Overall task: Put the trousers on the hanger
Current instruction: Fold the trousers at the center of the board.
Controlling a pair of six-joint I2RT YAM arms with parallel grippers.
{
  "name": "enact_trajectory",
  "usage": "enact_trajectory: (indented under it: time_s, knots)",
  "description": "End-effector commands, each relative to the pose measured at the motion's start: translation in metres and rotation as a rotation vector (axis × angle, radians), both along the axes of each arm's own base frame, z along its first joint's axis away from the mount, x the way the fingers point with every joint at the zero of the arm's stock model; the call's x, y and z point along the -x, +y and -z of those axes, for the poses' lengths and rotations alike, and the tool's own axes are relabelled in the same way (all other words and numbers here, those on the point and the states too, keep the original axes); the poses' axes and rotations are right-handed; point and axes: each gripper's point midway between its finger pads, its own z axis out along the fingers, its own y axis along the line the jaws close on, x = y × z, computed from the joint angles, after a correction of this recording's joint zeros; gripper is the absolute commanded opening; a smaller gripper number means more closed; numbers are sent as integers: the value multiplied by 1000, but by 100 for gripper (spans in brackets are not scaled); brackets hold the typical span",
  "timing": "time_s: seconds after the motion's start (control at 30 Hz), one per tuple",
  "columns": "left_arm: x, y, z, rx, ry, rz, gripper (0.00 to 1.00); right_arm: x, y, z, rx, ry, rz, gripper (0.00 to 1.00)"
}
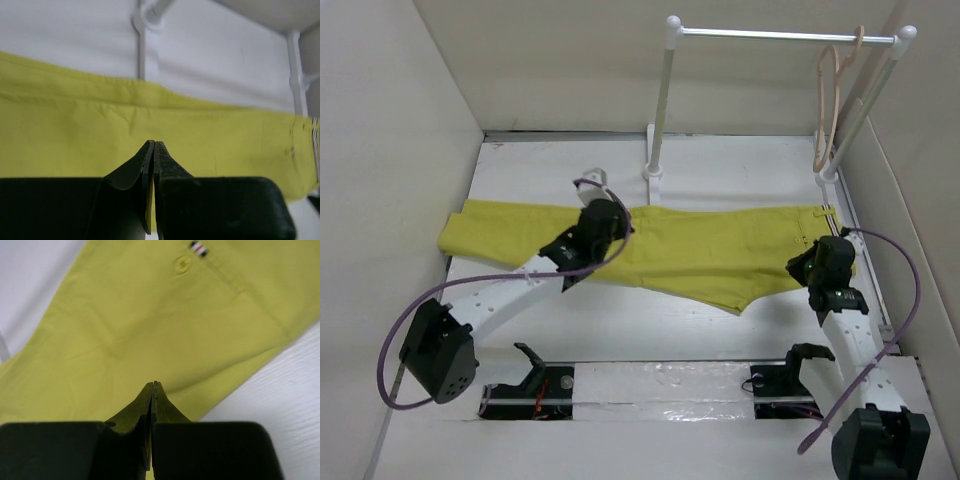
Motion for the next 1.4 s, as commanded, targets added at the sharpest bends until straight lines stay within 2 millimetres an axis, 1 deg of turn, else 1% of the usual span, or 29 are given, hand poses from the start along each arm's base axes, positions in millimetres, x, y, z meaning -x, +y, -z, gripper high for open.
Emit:
enact_trajectory:
  time_s: [0.0,0.03,0.07,0.17,0.2,0.23,0.27,0.3,0.33,0.37,0.4,0.43,0.5,0.53,0.57,0.63,0.67,0.7,0.73,0.83,0.93,1.03,1.07,1.1,1.13,1.2,1.27,1.33,1.37]
  knots:
    - [29,-46,13,-41,-46,84,0,-14,-55,-29,53,-101,228,2]
    - [39,-56,18,-67,-43,110,0,-13,-63,-26,47,-100,255,8]
    - [55,-72,24,-94,-49,140,0,-11,-83,-26,41,-114,328,33]
    - [78,-87,30,-93,-71,200,0,-6,-106,-16,20,-107,397,76]
    - [78,-89,24,-59,-97,208,0,1,-123,-11,18,-97,464,81]
    - [84,-87,34,-61,-89,234,0,3,-131,-8,4,-94,489,84]
    - [86,-85,29,-40,-110,241,0,5,-137,-5,-15,-90,512,86]
    - [87,-84,25,-30,-135,248,0,13,-151,5,-39,-68,569,86]
    - [89,-80,31,-39,-136,255,0,14,-151,14,-94,-69,578,87]
    - [91,-78,28,-35,-147,258,0,11,-158,13,-109,-100,595,87]
    - [91,-77,26,-30,-155,260,0,14,-163,20,-124,-95,623,87]
    - [93,-75,30,-43,-158,269,0,8,-168,24,-176,-122,635,86]
    - [94,-74,26,-27,-180,277,0,1,-165,31,-213,-102,607,86]
    - [95,-71,29,-37,-183,275,0,1,-163,43,-240,-49,610,86]
    - [95,-70,28,-36,-189,273,0,-4,-168,40,-242,-53,615,85]
    - [95,-68,28,-36,-201,270,0,-9,-170,45,-264,-36,631,84]
    - [93,-65,27,-32,-203,267,0,-10,-169,54,-283,-11,631,83]
    - [94,-67,25,-21,-207,274,0,-17,-170,50,-280,-11,622,83]
    - [92,-63,27,-17,-203,275,0,-15,-174,52,-278,1,651,82]
    - [86,-54,29,-1,-205,248,1,-24,-176,54,-300,6,663,75]
    - [79,-46,32,-8,-196,214,2,-29,-180,59,-319,21,678,63]
    - [74,-38,39,-14,-176,183,3,-34,-183,63,-302,49,668,32]
    - [71,-34,40,-13,-171,172,3,-35,-182,63,-298,51,659,13]
    - [68,-31,41,-14,-168,162,3,-35,-182,63,-292,51,646,5]
    - [68,-31,44,-15,-162,165,4,-36,-180,57,-262,36,625,0]
    - [66,-30,49,-26,-150,163,3,-31,-179,55,-235,13,618,0]
    - [67,-33,51,-31,-143,177,3,-33,-170,33,-167,-21,551,0]
    - [66,-36,57,-40,-129,185,2,-38,-155,13,-71,-44,470,0]
    - [65,-37,57,-42,-126,185,2,-45,-125,-5,-30,-65,373,0]
